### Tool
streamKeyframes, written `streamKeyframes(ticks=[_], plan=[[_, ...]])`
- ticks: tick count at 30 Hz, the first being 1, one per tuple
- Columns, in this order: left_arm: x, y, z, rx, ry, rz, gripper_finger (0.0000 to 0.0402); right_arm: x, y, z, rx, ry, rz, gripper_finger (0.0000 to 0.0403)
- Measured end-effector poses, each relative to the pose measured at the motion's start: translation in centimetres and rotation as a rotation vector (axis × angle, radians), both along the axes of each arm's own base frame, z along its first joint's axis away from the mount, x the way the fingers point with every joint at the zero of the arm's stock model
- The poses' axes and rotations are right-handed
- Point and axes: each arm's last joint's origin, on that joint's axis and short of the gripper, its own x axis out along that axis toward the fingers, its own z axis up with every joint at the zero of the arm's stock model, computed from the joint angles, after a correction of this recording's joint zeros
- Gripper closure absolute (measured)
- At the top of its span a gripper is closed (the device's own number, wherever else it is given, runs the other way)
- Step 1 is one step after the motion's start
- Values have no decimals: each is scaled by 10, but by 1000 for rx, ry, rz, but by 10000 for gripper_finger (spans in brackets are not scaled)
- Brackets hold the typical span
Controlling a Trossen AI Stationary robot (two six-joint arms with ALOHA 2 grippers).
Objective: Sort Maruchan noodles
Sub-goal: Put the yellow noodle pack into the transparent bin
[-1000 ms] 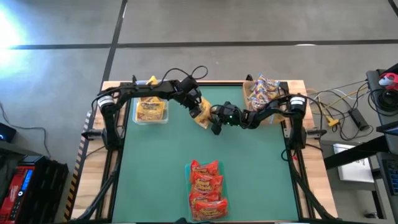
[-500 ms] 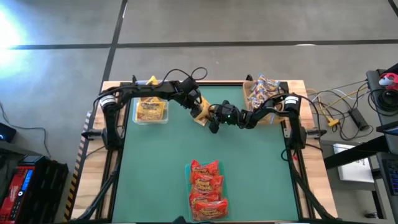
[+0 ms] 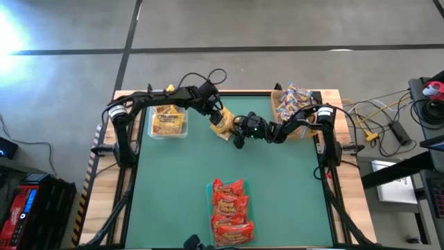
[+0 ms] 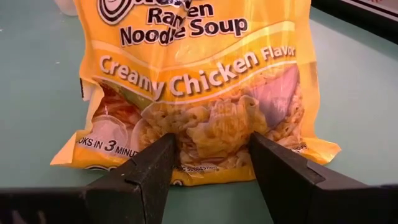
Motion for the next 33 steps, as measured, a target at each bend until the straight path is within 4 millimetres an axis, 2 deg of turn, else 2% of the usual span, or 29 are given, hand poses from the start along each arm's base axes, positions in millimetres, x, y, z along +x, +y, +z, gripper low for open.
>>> streamKeyframes(ticks=[5,9,14,18,33], plan=[[-5,5,-3,-20,16,7,167,0,0,0,1,0,1,200],[-6,8,-17,-105,4,-18,167,0,0,0,-1,1,2,200],[-3,15,-25,-246,-124,-91,167,0,0,0,-1,4,5,200],[2,18,-27,-348,-236,-164,167,-1,1,-1,1,5,8,200],[-1,22,-22,-420,-282,-205,167,0,1,0,1,5,22,200]])
